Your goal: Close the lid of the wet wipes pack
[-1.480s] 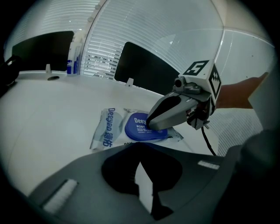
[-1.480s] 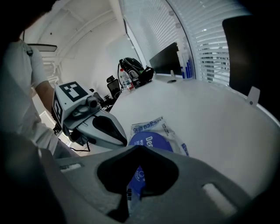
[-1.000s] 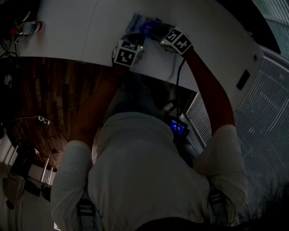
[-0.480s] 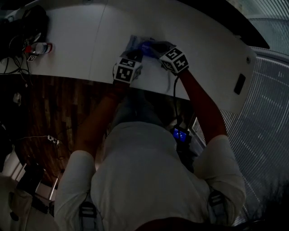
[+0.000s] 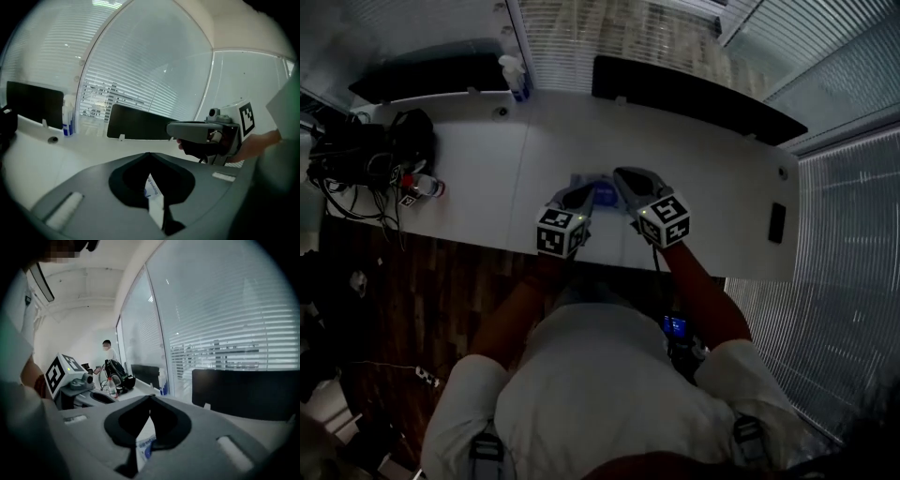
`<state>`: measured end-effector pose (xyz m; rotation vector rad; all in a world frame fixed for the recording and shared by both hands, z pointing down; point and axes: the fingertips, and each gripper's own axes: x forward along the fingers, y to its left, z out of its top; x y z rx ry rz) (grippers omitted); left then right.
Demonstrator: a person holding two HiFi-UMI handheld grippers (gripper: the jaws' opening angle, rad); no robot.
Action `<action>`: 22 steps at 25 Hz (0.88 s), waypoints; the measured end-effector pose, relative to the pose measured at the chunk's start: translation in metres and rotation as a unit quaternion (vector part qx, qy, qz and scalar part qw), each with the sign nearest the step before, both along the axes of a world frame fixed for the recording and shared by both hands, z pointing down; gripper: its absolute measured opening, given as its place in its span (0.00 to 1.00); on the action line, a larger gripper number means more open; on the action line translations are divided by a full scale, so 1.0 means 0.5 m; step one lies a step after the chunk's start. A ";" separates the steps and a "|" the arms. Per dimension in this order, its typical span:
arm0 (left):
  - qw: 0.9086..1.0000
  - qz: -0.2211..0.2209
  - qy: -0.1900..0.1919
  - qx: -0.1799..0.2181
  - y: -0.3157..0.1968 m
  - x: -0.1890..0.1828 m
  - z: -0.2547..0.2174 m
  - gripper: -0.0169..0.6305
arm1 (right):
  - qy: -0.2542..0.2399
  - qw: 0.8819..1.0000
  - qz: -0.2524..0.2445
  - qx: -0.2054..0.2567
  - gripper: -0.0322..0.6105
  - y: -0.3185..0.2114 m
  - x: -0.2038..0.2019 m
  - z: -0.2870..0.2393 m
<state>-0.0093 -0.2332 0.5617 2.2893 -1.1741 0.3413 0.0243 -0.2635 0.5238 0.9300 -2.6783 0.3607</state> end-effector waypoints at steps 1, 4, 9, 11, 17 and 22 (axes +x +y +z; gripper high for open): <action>1.000 0.001 0.005 0.008 0.002 0.002 -0.026 0.03 | -0.006 1.000 0.009 0.014 0.05 0.005 0.002 -0.025; 0.999 0.004 0.015 0.045 0.011 0.007 -0.101 0.03 | -0.026 0.997 0.033 0.058 0.05 0.022 0.011 -0.087; 0.993 0.005 0.040 0.112 0.050 0.026 -0.238 0.03 | -0.073 0.990 0.066 0.101 0.05 0.075 0.037 -0.211; 0.991 0.007 0.056 0.124 0.087 0.034 -0.289 0.03 | -0.082 0.988 0.072 0.112 0.05 0.115 0.044 -0.258; 0.976 0.025 0.124 0.177 0.143 0.062 -0.447 0.03 | -0.092 0.978 0.078 0.172 0.05 0.181 0.074 -0.392; 0.965 0.045 0.130 0.222 0.182 0.068 -0.536 0.03 | -0.088 0.970 0.093 0.208 0.05 0.233 0.083 -0.488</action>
